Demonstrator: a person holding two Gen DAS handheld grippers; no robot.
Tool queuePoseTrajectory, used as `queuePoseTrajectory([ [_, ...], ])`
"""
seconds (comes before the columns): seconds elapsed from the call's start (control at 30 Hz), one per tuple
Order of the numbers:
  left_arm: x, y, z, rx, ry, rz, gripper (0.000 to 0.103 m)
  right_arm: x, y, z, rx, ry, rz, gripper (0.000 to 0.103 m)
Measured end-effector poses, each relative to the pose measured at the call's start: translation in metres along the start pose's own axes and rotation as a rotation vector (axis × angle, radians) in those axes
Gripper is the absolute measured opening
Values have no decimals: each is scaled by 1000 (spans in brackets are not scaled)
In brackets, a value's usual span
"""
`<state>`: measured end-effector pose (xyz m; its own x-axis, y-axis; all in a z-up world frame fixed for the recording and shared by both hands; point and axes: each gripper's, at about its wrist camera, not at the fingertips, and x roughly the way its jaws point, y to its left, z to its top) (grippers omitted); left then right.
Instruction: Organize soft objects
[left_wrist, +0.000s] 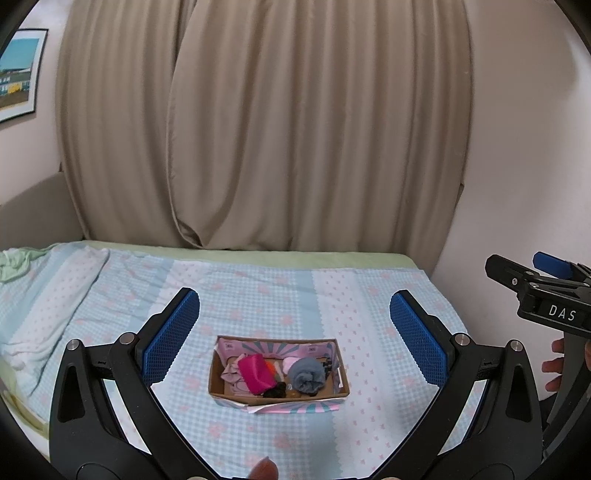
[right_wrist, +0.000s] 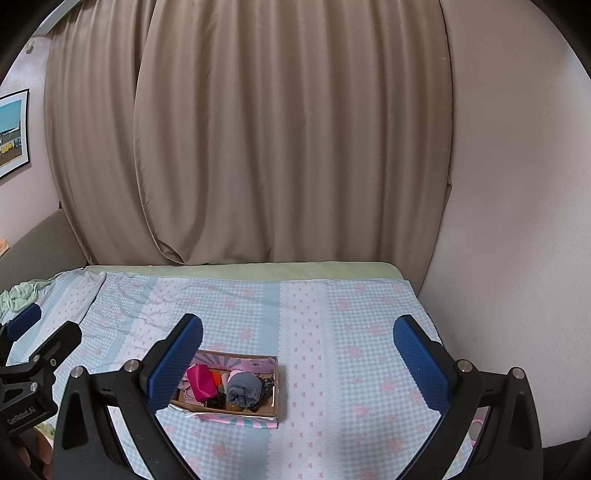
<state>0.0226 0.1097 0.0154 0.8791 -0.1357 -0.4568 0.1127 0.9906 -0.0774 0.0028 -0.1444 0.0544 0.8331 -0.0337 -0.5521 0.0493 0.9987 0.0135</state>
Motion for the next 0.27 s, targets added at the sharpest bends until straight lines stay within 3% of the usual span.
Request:
queuePoseTrajectory([
  [0.27, 16, 2, -6, 22, 23, 24, 103, 15, 8, -3, -2, 42, -2, 103],
])
